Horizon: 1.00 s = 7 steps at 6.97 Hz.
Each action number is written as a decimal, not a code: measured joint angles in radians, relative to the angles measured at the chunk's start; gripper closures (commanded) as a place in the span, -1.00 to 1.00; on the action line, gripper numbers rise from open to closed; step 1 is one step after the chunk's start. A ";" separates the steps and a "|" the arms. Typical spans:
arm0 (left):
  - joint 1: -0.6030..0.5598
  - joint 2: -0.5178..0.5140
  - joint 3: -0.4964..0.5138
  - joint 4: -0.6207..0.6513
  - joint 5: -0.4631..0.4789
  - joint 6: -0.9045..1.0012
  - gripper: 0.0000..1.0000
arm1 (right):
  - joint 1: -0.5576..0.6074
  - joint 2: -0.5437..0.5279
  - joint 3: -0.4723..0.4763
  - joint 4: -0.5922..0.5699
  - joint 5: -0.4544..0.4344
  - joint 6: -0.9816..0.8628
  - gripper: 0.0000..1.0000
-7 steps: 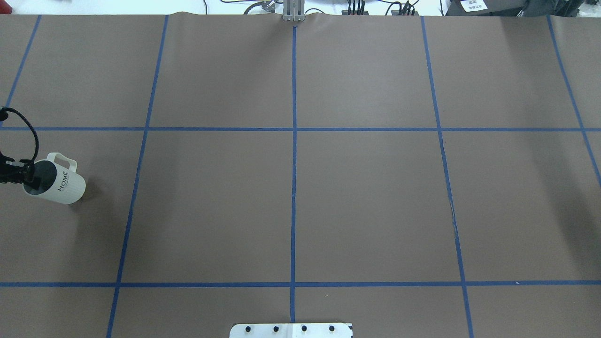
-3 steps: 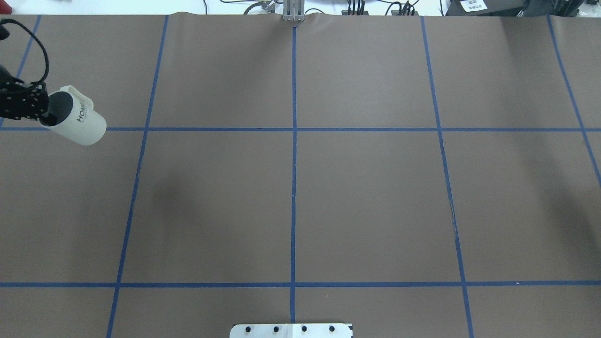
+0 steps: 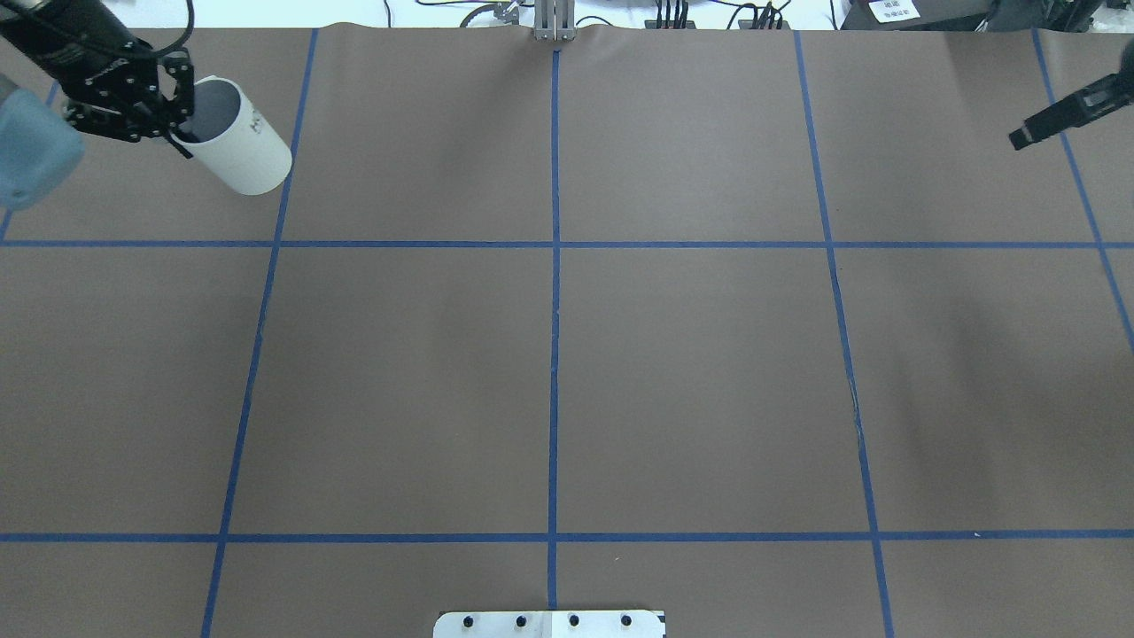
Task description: Left arm hands cup to right arm to dump lemon
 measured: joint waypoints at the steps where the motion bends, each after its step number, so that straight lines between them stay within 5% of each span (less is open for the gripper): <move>1: 0.038 -0.071 0.055 -0.007 0.001 -0.130 1.00 | -0.088 0.057 0.002 0.064 -0.111 0.105 -0.96; 3: 0.096 -0.165 0.158 -0.084 0.014 -0.338 1.00 | -0.281 0.113 0.008 0.258 -0.352 0.339 -0.93; 7: 0.187 -0.388 0.422 -0.200 0.050 -0.611 1.00 | -0.559 0.155 0.036 0.503 -0.569 0.431 -0.95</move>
